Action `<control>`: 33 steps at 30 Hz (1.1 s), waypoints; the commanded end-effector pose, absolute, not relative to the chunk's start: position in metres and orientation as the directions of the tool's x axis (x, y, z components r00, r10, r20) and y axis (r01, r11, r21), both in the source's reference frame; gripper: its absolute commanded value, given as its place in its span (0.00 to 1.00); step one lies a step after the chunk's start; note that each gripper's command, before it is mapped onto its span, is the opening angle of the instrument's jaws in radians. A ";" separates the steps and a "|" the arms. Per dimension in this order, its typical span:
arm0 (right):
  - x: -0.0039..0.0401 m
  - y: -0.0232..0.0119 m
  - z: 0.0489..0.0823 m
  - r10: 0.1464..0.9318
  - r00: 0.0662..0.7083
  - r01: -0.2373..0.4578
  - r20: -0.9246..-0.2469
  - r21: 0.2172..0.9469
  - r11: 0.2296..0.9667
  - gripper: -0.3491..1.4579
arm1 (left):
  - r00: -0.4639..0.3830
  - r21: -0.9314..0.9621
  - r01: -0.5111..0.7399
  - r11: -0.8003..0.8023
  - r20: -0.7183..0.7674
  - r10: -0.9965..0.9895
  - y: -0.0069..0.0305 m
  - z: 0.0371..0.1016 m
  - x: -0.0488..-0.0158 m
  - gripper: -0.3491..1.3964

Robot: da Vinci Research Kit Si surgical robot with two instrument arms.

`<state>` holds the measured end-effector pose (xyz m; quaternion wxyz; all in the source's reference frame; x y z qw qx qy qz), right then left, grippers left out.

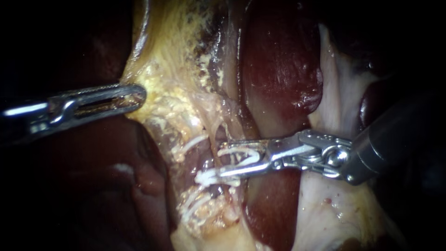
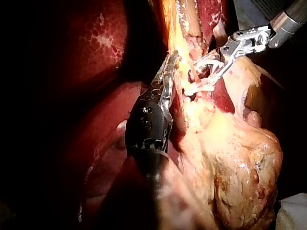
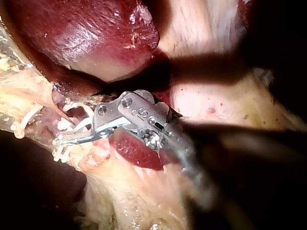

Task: Clipping third clip right tube

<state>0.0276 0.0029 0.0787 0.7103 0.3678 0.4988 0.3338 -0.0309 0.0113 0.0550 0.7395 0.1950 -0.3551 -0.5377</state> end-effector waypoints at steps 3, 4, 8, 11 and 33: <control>0.0280 0.0030 0.0788 0.842 0.277 -0.110 -0.463 0.855 0.506 0.49 | 0.173 0.669 0.655 0.351 0.320 -0.932 0.0113 0.0550 -0.0308 0.00; 0.0282 0.0031 0.0789 0.842 0.276 -0.114 -0.463 0.854 0.507 0.49 | 0.173 0.669 0.655 0.351 0.320 -0.932 0.0113 0.0549 -0.0308 0.00; 0.0292 0.0030 0.0790 0.843 0.276 -0.094 -0.462 0.860 0.502 0.49 | 0.173 0.669 0.656 0.351 0.320 -0.932 0.0113 0.0549 -0.0308 0.00; 0.0299 0.0028 0.0792 0.844 0.271 -0.068 -0.463 0.865 0.497 0.49 | 0.173 0.669 0.656 0.351 0.320 -0.932 0.0113 0.0549 -0.0308 0.00; 0.0322 0.0030 0.0789 0.875 0.236 -0.004 -0.422 0.900 0.435 0.42 | 0.173 0.669 0.655 0.351 0.320 -0.932 0.0112 0.0549 -0.0308 0.00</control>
